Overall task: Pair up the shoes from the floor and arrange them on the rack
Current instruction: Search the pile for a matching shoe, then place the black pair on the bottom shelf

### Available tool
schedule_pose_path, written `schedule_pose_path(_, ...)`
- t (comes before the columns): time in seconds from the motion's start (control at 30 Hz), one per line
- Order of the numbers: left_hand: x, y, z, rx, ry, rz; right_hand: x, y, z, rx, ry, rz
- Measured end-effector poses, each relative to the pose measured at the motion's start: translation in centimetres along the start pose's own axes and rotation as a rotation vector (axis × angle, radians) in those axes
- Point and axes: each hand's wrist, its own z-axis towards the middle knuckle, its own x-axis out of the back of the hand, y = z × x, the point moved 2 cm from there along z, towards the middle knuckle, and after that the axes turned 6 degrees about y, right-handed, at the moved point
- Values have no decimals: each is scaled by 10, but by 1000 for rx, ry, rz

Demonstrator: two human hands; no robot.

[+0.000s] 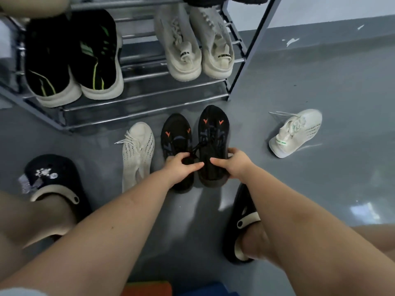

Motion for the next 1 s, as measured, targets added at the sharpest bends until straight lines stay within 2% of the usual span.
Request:
schedule_pose_path(0.07, 10, -23, 0, 70, 135, 71, -4, 4, 8, 65, 28, -293)
schedule_pose_path(0.13, 12, -43, 2, 149, 136, 15, -7, 9, 14, 68, 27, -395)
schedule_pose_path(0.3, 1, -56, 6, 304, -23, -297, -21, 13, 24, 17, 45, -295)
schedule_pose_path(0.43, 0, -53, 18, 470, -52, -533, -34, 19, 31, -47, 72, -249)
schedule_pose_path(0.57, -3, -54, 25, 552, -35, -668, -39, 28, 41, -103, 64, -247)
schedule_pose_path(0.67, -3, -54, 27, 518, 3, -657, -37, 27, 46, -153, 32, -179)
schedule_pose_path(0.87, 3, -45, 21, 304, -73, -351, -36, 23, 39, -207, -22, -1)
schedule_pose_path(1.0, 4, -43, 16, 304, -10, -510, -30, 15, 30, -223, -47, 179)
